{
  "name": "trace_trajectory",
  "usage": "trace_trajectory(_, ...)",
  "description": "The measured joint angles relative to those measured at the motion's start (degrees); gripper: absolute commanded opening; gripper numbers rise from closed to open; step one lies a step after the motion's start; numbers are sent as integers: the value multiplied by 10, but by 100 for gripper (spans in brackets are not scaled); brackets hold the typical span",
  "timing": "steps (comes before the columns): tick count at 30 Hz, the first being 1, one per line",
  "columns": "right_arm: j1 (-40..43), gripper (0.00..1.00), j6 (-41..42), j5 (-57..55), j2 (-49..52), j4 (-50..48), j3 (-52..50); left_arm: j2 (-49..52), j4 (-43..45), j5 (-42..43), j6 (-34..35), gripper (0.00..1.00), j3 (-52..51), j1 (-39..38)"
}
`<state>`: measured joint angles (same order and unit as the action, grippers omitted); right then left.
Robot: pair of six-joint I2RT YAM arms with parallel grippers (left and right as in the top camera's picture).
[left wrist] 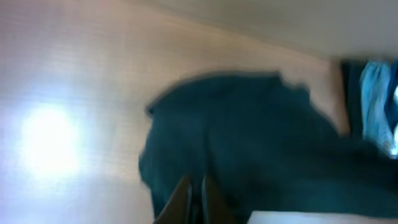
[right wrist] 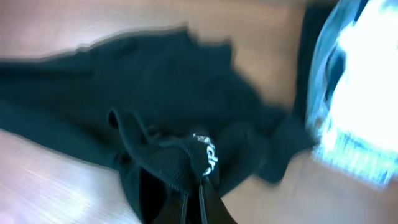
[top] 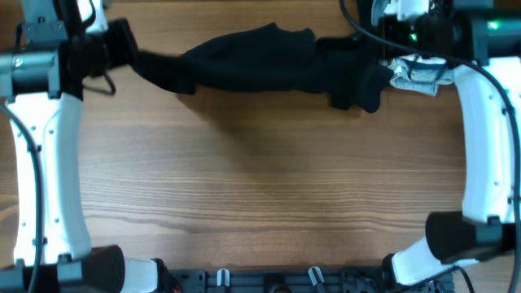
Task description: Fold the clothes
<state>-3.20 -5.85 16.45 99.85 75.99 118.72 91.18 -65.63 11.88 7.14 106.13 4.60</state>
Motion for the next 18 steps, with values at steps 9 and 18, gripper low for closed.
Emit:
trace_trajectory(9, 0, 4, 9, 5, -10, 98, -42, 4, -166, -24, 0, 4, -4, 0)
trace_trajectory(18, 0, 4, 24, 5, -10, 114, -160, 6, -208, -31, 0, 4, -91, 0)
